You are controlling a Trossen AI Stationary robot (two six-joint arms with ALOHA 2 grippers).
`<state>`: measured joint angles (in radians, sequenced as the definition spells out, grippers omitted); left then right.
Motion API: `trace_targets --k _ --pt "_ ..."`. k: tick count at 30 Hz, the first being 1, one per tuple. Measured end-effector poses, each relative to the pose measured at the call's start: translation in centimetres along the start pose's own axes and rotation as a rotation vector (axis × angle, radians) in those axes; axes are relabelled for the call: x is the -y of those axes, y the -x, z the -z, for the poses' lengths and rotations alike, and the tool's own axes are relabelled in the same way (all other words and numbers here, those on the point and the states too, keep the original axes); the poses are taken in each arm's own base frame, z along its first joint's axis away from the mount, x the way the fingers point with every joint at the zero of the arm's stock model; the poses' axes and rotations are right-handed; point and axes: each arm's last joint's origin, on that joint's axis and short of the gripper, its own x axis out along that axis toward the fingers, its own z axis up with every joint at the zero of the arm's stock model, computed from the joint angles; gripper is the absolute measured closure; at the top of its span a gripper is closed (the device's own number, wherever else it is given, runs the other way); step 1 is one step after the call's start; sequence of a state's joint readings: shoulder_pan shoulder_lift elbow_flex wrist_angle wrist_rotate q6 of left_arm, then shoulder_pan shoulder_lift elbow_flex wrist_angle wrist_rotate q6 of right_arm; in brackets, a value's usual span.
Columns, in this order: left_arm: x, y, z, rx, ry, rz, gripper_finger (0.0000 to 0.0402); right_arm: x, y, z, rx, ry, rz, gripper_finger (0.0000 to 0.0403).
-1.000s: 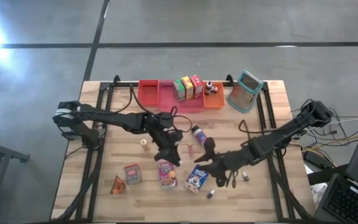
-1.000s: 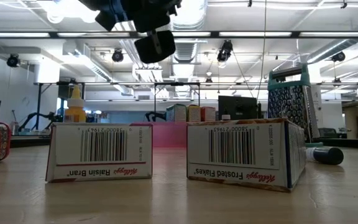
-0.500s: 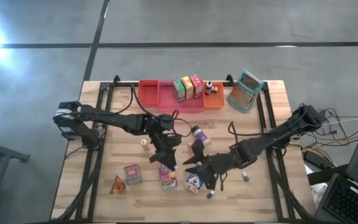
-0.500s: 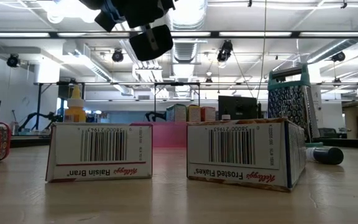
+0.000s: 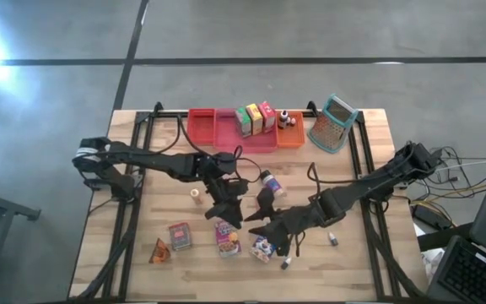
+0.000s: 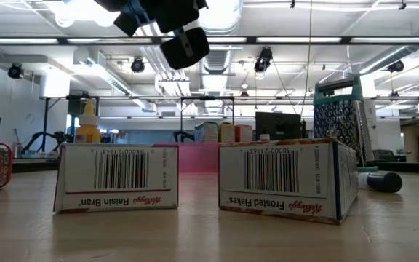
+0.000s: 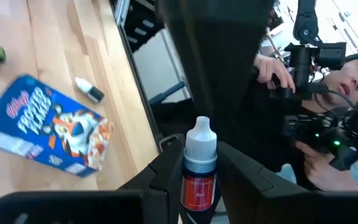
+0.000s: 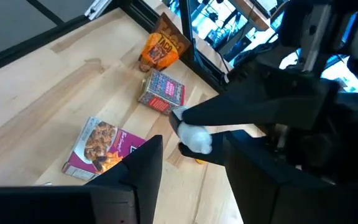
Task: Pick & Place Kitchen Items
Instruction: Put the red food coloring bottle into the orange bin
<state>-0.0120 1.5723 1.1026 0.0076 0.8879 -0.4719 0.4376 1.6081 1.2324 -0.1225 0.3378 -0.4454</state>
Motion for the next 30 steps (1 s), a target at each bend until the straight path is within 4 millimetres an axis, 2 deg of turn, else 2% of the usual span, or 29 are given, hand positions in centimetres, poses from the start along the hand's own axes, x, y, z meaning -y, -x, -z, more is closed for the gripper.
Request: trace_targets --k 6,17,30 --pt "0.5 0.29 -0.96 0.023 -0.03 0.005 0.031 0.3 -0.11 0.14 -0.004 -0.005 0.008 0.0265" --pt "0.16 0.64 -1.01 0.028 -0.023 -0.005 0.031 0.56 -0.2 0.27 -0.007 -0.008 0.012 0.0291" --pt "-0.21 0.88 -0.95 0.036 -0.015 -0.02 0.031 0.82 -0.31 0.16 0.034 -0.029 -0.026 0.0251"
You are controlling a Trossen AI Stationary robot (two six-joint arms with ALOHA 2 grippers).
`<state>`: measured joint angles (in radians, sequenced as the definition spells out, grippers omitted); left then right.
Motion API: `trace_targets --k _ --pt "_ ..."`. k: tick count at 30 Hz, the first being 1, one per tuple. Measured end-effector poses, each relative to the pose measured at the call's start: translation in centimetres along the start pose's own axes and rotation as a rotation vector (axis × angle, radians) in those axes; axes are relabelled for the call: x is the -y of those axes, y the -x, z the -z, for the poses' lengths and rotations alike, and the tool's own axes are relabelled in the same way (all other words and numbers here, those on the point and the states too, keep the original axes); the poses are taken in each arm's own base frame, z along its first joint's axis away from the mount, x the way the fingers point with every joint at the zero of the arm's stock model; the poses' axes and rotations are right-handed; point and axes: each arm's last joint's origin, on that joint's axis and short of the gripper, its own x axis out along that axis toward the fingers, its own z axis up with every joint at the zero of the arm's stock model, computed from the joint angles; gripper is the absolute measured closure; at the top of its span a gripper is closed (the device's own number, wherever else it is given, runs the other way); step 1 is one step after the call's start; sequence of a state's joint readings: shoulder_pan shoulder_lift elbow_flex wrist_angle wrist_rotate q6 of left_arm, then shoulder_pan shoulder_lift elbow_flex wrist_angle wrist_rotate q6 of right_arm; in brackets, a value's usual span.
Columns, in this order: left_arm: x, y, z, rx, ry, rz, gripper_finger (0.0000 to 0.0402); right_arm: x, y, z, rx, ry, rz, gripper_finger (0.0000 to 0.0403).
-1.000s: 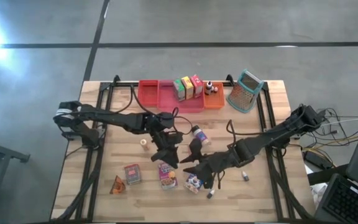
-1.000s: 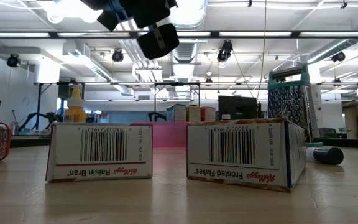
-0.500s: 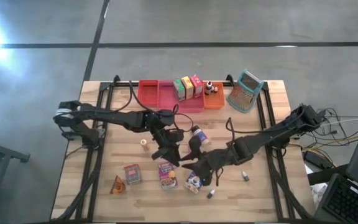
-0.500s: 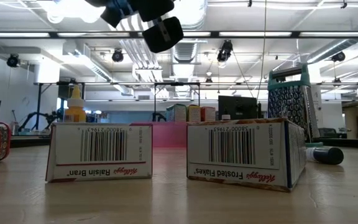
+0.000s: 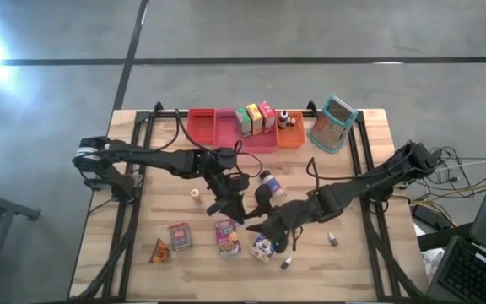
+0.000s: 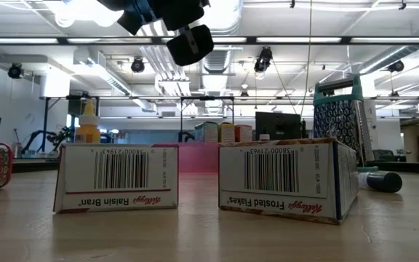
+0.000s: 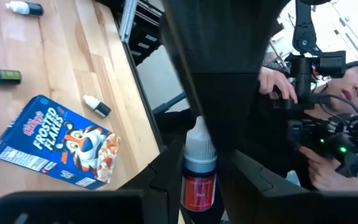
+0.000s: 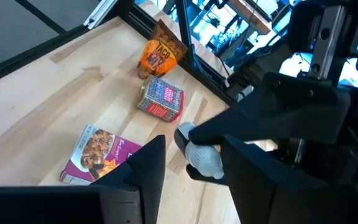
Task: Pick & Place Kitchen Items
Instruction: Put the red food coloring bottle into the orange bin
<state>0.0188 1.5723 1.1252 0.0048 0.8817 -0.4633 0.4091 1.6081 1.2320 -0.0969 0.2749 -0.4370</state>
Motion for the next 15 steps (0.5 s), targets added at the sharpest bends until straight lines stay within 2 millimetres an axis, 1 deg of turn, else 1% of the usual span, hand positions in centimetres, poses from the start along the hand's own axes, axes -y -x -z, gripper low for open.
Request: trace_targets --k 5,15 --pt "-0.01 0.0 0.0 0.0 0.0 -0.001 0.031 0.19 -0.16 0.13 -0.002 -0.013 0.002 0.0251" --pt "-0.16 -0.05 0.21 -0.011 -0.001 -0.006 0.031 0.26 -1.01 0.65 -0.026 -0.015 0.009 0.0298"
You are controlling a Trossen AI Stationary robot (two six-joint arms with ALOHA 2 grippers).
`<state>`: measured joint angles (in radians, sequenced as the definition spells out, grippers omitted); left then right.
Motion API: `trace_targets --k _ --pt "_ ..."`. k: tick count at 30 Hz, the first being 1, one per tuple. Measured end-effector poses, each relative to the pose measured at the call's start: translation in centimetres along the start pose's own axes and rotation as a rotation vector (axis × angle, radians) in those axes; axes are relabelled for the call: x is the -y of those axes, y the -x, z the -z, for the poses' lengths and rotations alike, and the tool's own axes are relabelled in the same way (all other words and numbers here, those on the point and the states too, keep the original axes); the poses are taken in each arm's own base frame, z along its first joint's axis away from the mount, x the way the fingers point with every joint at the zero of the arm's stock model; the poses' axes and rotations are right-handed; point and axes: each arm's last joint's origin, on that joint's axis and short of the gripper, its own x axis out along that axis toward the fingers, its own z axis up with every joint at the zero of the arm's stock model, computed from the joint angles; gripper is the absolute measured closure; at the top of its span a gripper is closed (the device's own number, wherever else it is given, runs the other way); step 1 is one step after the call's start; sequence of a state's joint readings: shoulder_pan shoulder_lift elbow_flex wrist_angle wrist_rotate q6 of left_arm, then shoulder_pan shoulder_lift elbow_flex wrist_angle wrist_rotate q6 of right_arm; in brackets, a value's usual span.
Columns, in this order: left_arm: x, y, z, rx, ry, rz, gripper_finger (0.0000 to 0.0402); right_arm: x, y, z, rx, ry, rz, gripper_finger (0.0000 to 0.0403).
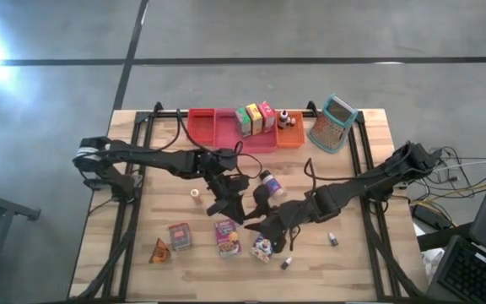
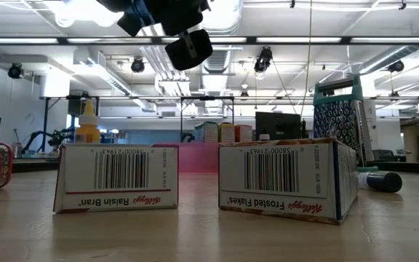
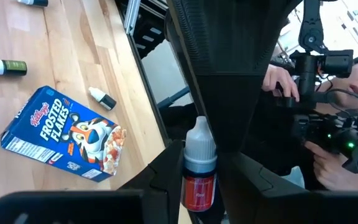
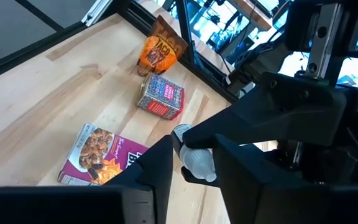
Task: Pick & Place Kitchen Items
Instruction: Put the red food coloring bottle into the orange bin
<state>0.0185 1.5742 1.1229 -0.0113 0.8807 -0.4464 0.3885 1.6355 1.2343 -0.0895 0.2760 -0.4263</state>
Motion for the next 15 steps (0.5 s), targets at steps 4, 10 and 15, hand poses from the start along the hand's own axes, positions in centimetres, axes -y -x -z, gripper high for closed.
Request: trace_targets --k 4,10,15 --pt "-0.01 0.0 0.0 0.001 -0.002 -0.002 0.031 0.08 -0.01 0.02 -0.002 -0.001 0.004 0.0313" --pt "-0.05 0.0 0.06 -0.002 0.004 -0.01 0.031 0.16 -0.01 0.12 -0.013 -0.004 0.011 0.0314" --pt "-0.05 0.0 0.06 -0.002 0.004 -0.01 0.031 0.23 -0.03 0.18 -0.017 -0.005 0.012 0.029"
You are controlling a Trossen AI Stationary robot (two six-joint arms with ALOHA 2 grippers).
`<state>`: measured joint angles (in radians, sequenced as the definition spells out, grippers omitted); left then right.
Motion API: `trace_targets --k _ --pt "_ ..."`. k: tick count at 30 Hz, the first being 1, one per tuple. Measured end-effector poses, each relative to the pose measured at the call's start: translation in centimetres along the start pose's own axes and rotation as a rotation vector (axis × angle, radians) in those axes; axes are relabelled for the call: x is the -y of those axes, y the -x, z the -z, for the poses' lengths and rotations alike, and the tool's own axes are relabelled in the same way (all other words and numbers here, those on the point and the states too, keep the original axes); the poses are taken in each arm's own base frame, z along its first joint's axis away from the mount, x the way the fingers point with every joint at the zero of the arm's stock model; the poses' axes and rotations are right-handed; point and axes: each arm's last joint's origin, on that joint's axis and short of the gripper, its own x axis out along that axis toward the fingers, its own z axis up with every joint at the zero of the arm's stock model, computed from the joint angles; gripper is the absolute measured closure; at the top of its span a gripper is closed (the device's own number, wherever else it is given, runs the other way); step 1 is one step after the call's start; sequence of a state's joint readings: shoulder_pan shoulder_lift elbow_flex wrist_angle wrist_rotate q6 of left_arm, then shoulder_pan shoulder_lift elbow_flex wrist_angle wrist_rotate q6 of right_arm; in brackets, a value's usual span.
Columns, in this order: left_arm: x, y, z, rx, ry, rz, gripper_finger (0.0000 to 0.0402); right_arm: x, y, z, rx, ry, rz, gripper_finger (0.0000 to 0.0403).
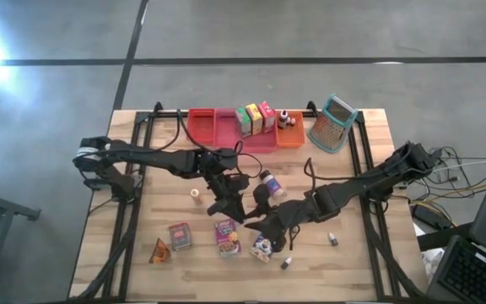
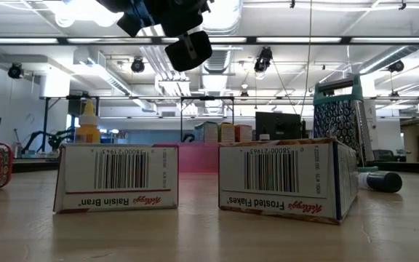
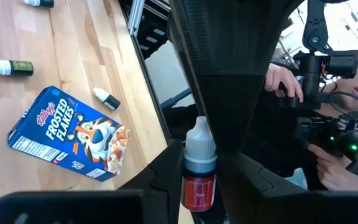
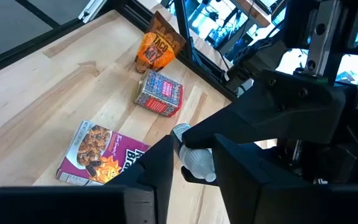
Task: Pick & Place Kitchen Items
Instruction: Put the red food coloring bottle into the orange bin
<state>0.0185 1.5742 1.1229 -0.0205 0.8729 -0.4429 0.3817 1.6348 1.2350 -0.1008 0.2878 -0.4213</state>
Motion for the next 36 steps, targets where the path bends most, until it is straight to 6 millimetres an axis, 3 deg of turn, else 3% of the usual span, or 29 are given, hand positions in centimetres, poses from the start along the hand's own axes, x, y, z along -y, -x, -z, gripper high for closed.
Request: trace_targets --k 10,24,36 --pt "0.01 0.06 0.02 -0.001 -0.002 -0.002 0.031 0.12 -0.05 0.12 -0.02 0.019 0.035 0.0253" --pt "0.06 0.05 0.05 -0.003 -0.009 -0.003 0.031 0.36 0.12 0.17 -0.033 0.023 0.058 0.0284" --pt "0.0 0.05 0.19 -0.008 -0.012 -0.003 0.031 0.32 0.18 0.45 -0.067 0.013 0.067 0.0247"
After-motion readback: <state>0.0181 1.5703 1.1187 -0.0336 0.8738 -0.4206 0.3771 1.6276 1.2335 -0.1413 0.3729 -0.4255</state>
